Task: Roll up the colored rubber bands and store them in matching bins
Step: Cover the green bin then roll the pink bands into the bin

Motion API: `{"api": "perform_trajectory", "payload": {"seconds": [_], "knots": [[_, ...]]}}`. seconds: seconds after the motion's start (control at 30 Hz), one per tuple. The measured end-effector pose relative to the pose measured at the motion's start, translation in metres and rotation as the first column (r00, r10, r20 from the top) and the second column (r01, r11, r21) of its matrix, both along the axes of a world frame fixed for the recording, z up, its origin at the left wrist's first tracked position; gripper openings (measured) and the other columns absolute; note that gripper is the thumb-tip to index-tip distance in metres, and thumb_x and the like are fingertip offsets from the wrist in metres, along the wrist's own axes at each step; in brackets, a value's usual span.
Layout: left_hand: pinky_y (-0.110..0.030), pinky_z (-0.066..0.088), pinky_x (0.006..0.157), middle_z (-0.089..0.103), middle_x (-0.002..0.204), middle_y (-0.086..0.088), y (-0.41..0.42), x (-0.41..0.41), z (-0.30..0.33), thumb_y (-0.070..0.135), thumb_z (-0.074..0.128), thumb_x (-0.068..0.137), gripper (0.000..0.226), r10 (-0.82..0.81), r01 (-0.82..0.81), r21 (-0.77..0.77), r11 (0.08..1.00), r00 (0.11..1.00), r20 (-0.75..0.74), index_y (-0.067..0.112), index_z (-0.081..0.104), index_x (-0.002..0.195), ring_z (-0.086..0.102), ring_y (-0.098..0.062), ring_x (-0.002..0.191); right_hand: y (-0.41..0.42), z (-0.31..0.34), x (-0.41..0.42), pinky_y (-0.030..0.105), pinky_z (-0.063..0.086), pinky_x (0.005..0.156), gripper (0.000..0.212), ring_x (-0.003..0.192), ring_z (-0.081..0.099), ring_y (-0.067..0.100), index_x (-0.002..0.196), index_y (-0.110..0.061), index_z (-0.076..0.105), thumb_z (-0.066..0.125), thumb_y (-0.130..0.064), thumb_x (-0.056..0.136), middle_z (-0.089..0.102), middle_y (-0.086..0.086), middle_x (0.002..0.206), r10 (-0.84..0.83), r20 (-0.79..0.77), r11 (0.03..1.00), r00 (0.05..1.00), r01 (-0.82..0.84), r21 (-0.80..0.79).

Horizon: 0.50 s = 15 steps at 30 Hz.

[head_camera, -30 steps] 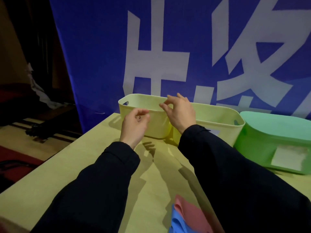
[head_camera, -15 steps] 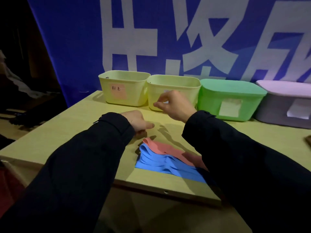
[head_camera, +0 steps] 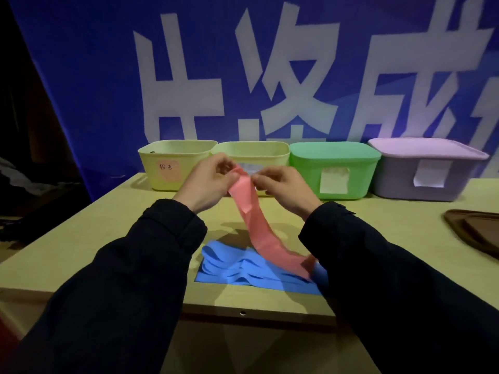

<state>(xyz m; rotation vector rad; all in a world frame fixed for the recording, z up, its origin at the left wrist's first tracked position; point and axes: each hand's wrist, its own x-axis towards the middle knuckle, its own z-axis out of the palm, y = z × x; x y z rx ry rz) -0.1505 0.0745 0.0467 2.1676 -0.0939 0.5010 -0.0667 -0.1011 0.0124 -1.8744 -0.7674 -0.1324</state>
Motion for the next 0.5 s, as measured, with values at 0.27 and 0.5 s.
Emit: {"api": "perform_trajectory", "payload": {"seconds": [0.27, 0.5], "knots": [[-0.027, 0.058, 0.091, 0.066, 0.119, 0.001, -0.066, 0.012, 0.037, 0.010, 0.060, 0.100, 0.032, -0.200, 0.246, -0.143, 0.959, 0.940, 0.277, 0.022, 0.062, 0.129, 0.067, -0.009, 0.106, -0.042, 0.046, -0.014, 0.034, 0.057, 0.083, 0.039, 0.101, 0.072, 0.027, 0.120, -0.005, 0.069, 0.052, -0.036, 0.103, 0.074, 0.014, 0.110, 0.179, -0.029, 0.919, 0.983, -0.156, 0.363], [-0.026, 0.058, 0.082, 0.060, 0.126, 0.004, -0.084, 0.053, -0.022, 0.005, 0.061, 0.098, 0.042, -0.164, 0.225, -0.311, 0.924, 0.964, 0.210, 0.027, 0.055, 0.133, 0.070, -0.018, 0.103, -0.056, 0.001, 0.006, 0.027, 0.053, 0.070, 0.019, 0.076, 0.067, 0.013, 0.099, -0.006, 0.077, 0.062, -0.018, 0.098, 0.076, 0.009, 0.086, 0.037, -0.058, 0.937, 0.998, -0.014, 0.349]]}}
